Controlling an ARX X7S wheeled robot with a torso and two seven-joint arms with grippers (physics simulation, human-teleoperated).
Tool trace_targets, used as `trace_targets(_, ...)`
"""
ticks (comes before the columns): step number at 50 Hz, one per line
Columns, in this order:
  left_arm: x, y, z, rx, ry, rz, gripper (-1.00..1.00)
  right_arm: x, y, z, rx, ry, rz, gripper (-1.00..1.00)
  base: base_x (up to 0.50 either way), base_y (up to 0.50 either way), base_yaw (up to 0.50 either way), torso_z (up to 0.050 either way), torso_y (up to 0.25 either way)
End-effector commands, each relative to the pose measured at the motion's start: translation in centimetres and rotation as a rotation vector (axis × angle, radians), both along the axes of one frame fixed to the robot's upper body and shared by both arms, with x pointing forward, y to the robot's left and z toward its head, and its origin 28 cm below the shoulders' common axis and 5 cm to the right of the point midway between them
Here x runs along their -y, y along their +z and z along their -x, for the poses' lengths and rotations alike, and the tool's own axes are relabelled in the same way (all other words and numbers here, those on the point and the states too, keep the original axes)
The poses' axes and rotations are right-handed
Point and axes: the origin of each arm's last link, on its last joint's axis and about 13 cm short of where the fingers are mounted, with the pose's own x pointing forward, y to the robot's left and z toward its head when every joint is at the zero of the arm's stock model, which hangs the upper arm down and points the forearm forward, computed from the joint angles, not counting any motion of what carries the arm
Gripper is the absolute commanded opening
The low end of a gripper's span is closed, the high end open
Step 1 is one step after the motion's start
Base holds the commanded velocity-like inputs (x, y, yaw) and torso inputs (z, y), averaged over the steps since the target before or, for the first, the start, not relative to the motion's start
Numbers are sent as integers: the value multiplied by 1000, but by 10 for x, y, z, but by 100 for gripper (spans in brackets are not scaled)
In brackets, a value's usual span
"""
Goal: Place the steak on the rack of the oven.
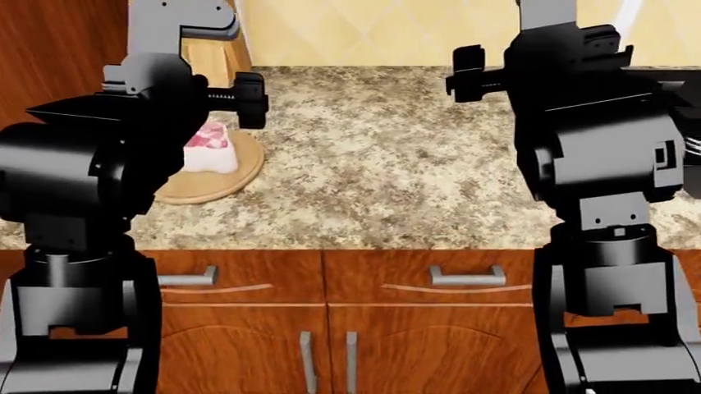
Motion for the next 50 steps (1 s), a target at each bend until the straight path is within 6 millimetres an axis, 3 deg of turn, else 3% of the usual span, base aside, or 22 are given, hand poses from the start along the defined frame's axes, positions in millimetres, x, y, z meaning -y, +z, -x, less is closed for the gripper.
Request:
trace_targets(1,-5,-1,0,-5,22,-17,100,0,-3,-3,-9,-2,11,100,-129,500,0,0,0)
trace_targets(31,-4,-2,-4,-8,6,-25,100,1,-12,-8,-17,19,11,100,-119,498,0,0,0)
trace_targets(40,0,0,-7,-8,-10,-34,100,2,-16,-7,1,57,1,100,0,0,0,0,0)
trace_targets(50,0,1,-7,-6,-8,-34,100,2,-16,-8,-20,58,13,100,328,0,0,0,0)
